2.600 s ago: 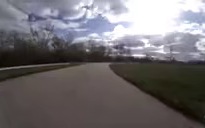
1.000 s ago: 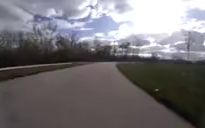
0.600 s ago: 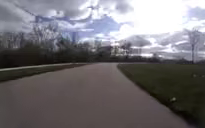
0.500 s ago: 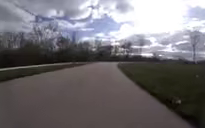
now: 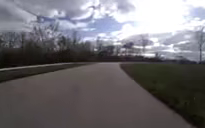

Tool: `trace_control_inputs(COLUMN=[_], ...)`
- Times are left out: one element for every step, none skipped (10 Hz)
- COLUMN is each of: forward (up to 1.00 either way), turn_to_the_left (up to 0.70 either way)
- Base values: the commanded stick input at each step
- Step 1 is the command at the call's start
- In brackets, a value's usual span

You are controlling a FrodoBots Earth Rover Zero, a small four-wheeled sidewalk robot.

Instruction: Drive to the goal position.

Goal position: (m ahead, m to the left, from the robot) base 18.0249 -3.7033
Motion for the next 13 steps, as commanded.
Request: trace_control_inputs(forward=[1.0, 1.0, 1.0, 1.0, 1.0, 1.0, 1.0, 1.0, 1.0, 1.0, 1.0, 1.0, 1.0], turn_to_the_left=[0.02, 0.02, 0.02, 0.02, 0.02, 0.02, 0.02, 0.02, 0.01, 0.0, 0.0, 0.0, -0.06])
